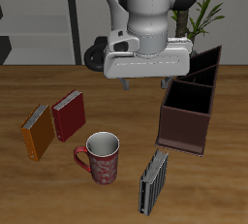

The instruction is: Place the striped book into the left desk caddy's front compartment and place the red book into the left desk caddy's left compartment and place the orange book into the left desk caddy's back compartment

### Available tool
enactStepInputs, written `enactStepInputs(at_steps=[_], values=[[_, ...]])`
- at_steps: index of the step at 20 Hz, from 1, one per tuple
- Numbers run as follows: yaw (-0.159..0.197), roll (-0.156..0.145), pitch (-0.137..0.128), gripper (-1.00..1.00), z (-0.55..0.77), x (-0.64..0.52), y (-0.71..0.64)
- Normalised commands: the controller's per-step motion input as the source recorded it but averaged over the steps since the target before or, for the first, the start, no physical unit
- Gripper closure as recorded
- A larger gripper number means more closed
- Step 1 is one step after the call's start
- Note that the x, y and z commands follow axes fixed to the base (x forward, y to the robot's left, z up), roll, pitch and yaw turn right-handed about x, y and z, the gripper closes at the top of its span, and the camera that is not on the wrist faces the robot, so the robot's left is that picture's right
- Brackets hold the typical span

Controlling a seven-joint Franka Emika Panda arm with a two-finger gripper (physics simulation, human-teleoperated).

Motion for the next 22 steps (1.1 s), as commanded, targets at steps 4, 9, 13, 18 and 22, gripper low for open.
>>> enactStepInputs(at_steps=[4,9,13,18,22], values=[[-0.006,0.01,-0.005,-1.0,-0.12,0.38,0.05],[-0.021,0.007,-0.033,-1.0,-0.03,0.29,0.11],[-0.005,0.018,-0.011,-1.0,-0.05,0.2,0.13],[-0.042,0.003,-0.048,-1.0,0.0,0.22,0.02],[-0.069,-0.003,-0.014,-1.0,-0.08,0.26,-0.05]])
